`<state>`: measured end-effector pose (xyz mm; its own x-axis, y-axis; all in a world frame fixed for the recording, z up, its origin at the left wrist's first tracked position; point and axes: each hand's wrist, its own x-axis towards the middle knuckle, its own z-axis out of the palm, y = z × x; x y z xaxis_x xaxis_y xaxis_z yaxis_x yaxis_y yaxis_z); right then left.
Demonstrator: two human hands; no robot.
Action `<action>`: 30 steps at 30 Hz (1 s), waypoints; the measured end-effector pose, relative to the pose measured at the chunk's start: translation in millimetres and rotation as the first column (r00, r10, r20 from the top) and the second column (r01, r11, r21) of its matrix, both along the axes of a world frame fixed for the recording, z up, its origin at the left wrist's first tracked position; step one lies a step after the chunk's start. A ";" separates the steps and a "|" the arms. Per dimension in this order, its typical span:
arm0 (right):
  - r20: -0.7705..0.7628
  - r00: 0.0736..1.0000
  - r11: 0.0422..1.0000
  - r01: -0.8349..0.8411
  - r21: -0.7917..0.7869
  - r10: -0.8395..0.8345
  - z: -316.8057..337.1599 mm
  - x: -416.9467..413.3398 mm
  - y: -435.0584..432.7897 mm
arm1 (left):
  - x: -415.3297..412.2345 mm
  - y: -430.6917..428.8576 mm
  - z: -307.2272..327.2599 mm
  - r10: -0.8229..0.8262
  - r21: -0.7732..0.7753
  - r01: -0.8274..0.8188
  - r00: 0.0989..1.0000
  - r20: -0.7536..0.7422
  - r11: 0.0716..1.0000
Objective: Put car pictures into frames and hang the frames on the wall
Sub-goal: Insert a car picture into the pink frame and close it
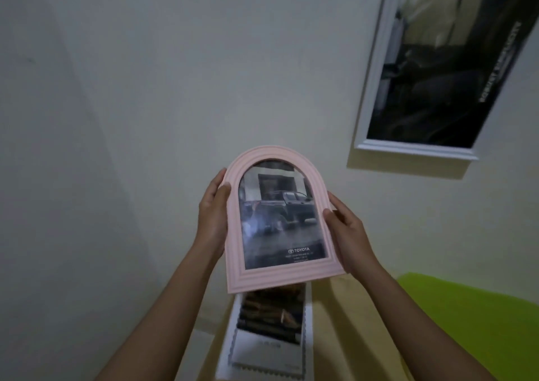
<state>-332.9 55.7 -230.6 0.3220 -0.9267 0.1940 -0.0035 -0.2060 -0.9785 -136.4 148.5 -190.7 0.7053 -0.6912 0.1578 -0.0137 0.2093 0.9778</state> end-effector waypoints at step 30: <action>0.217 0.925 0.674 0.377 -0.635 -0.313 318.7 120.1 -69.2 | 115.4 -124.7 251.8 -0.040 -0.331 0.316 0.774 0.632 0.889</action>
